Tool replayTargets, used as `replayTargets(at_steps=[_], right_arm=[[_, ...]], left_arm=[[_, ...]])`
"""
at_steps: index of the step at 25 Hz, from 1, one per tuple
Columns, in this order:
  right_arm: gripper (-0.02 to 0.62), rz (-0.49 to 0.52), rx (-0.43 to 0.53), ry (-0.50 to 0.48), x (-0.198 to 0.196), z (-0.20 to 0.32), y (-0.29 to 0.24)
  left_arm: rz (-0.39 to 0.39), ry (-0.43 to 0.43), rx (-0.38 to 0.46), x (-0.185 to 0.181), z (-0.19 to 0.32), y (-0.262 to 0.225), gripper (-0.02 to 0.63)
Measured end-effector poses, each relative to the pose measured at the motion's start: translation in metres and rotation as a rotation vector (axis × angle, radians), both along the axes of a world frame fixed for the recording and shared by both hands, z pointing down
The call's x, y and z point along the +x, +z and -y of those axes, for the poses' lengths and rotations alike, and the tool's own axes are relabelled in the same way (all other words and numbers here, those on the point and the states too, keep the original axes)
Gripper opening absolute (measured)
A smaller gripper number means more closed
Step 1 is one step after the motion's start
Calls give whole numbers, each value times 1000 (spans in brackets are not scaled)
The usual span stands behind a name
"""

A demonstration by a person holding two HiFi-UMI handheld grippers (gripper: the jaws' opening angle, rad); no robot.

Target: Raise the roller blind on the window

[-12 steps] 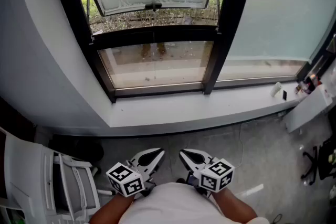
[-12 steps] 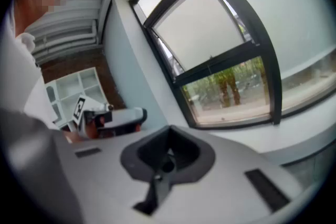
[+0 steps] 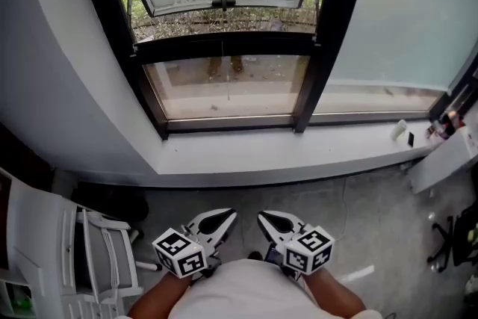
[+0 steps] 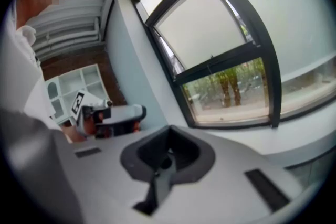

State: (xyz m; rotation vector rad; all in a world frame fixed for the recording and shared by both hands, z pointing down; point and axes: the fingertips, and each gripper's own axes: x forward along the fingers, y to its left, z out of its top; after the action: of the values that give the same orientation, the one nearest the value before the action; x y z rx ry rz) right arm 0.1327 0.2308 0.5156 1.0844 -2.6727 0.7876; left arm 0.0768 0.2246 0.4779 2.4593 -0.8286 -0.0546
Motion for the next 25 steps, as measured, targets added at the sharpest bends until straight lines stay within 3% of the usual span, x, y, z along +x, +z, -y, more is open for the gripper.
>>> replayTargets(at_steps=[5, 11, 17, 25], right_arm=[[25, -114, 68, -37, 9, 7, 2], [31, -60, 50, -36, 34, 25, 0], [83, -33, 38, -45, 51, 41, 2], [86, -17, 33, -75, 34, 65, 7]], left_arm=[[8, -42, -1, 5, 7, 2, 31], [43, -138, 27, -2, 22, -2, 31], [59, -224, 26, -7, 32, -5, 31], [82, -261, 29, -24, 44, -6, 31]])
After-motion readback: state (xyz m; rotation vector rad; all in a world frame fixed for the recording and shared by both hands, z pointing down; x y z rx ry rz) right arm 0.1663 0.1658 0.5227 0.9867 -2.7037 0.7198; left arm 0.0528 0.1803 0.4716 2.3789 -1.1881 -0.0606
